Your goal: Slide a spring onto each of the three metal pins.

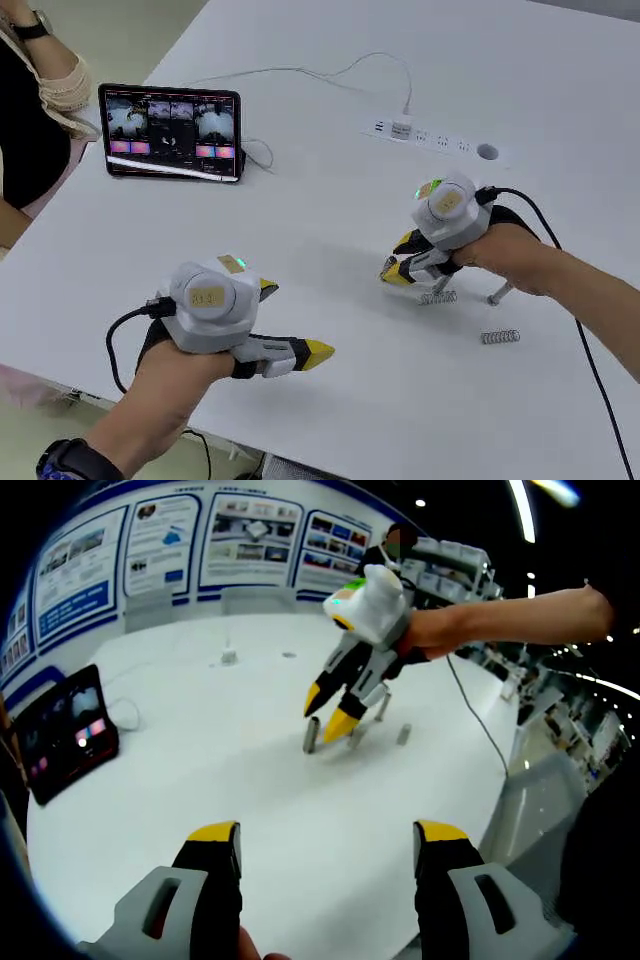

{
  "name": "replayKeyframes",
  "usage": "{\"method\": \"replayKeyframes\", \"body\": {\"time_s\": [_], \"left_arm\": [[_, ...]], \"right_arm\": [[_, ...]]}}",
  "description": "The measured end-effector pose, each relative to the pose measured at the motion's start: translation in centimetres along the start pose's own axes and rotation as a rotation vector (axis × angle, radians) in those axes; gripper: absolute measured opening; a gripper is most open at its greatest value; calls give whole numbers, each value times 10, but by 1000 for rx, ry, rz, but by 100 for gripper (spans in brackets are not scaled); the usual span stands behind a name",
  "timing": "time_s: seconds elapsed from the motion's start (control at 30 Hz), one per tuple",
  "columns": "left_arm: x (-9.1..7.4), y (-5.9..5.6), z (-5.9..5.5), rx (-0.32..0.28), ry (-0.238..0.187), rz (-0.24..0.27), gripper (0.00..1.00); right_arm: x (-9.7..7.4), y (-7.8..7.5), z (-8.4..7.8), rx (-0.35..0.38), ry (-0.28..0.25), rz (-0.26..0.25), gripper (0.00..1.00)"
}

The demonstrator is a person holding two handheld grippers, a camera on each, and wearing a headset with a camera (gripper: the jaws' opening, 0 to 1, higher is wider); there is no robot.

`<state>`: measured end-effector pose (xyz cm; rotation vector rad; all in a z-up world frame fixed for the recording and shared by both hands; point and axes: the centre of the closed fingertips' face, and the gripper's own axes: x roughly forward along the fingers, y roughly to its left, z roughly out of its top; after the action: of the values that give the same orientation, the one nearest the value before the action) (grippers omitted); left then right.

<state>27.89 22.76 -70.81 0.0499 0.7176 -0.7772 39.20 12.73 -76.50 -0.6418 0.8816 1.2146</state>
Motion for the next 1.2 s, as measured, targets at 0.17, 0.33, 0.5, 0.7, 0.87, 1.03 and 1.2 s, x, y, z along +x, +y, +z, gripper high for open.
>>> {"method": "replayKeyframes", "body": {"time_s": [0.17, 0.33, 0.5, 0.7, 0.87, 1.03, 1.2], "left_arm": [[0, -3, 2, 6, -4, -5, 71], [-2, -5, 3, 6, -10, -7, 71], [-4, -7, 3, 7, -13, -6, 71], [-7, -8, 5, 2, -21, -1, 71], [-9, -10, 6, -4, -28, 0, 71], [-10, -12, 6, -4, -30, -3, 71], [-12, -14, 7, -1, -34, -3, 71]], "right_arm": [[-6, 3, -4, 28, -17, -16, 40], [-13, 3, -5, 58, -45, -46, 45], [-21, 3, -1, 109, -91, -64, 49], [-30, 6, 0, 153, -135, -87, 52], [-36, 12, 5, 236, -210, -91, 55], [-39, 17, 1, 268, -235, -102, 56], [-44, 21, -5, 330, -276, -109, 57]]}}
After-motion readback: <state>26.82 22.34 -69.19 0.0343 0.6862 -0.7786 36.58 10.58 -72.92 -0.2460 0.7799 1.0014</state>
